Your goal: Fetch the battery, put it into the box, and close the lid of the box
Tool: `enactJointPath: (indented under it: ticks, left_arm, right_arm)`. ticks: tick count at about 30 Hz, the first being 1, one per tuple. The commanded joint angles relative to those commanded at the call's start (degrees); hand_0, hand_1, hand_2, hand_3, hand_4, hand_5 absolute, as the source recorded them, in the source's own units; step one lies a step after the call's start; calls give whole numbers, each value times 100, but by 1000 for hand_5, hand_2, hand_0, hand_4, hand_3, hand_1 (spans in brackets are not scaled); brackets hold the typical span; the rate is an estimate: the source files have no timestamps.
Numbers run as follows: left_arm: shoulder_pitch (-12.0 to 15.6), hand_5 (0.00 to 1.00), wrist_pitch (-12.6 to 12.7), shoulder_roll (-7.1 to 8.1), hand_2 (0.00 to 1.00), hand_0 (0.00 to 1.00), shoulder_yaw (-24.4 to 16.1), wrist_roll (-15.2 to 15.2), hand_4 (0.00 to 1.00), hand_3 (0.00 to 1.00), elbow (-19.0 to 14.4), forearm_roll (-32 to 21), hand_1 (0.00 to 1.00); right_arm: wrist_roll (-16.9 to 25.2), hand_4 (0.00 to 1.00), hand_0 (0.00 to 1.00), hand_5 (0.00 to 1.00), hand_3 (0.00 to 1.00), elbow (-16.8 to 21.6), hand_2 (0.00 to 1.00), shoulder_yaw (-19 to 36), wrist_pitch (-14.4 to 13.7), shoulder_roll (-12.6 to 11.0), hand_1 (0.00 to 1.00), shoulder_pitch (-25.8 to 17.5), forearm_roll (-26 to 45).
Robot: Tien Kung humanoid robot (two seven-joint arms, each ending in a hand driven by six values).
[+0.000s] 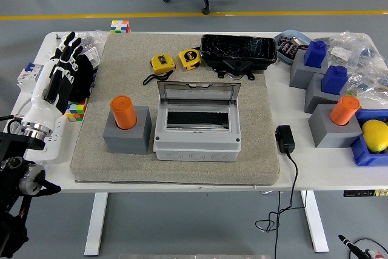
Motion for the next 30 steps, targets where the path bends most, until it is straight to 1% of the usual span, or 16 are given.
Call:
enactJointPath:
  ticks: [3,5,6,11,12,15,18,19,24,25,29,30]
  left_arm:
    - [17,873,-42,-114,998,998,29,-16,998,998,63,-32,998]
    - [29,873,-84,-163,998,998,94,-19,998,998,88,-17,998]
    - [32,738,-94,-167,998,992,121,-16,998,998,89,-6,998]
    - [76,738,-107,-157,998,992,435,-1,998,998,63,64,998]
    - [78,720,-111,-167,998,997,490,0,998,998,70,67,998]
    - [70,720,-120,-203,998,997,577,-3,998,998,97,73,998]
    - [56,720,-181,-211,998,997,688,17,998,998,123,13,998]
    - [52,732,-216,-209,998,896,736,24,998,998,136,-38,993]
    - [37,732,-293,-215,998,896,792,66,998,998,131,4,993]
    - [33,732,-296,-210,998,830,797,72,998,998,128,31,942]
    - [26,732,-291,-200,998,830,769,83,998,998,158,126,942]
    - [25,566,-280,-199,998,798,761,81,998,998,166,148,909]
  right_arm:
    - [2,998,895,998,856,0,814,-18,-2,14,871,-8,9]
    - [0,998,895,998,856,0,814,-27,-1,19,871,-14,7]
    - [-2,998,895,998,856,0,815,-25,-1,19,871,-14,3]
    - [-4,998,895,998,856,0,815,-49,-3,3,871,-14,15]
    - [-6,998,895,998,856,0,812,-47,-2,1,871,-14,12]
    - [-1,998,895,998,856,0,812,-90,-2,0,871,-11,53]
    - [0,998,895,998,856,0,812,-86,-1,1,871,-6,49]
    - [-3,998,895,998,856,0,814,-59,0,4,871,-6,26]
    - [-6,998,895,998,856,0,814,-12,2,3,871,-12,-11]
    - [-7,998,895,998,857,0,814,-3,3,1,871,-12,-17]
    - [-2,998,895,998,857,0,814,6,1,0,871,-11,-13]
    - [-1,998,895,998,856,0,814,2,1,0,871,-9,-9]
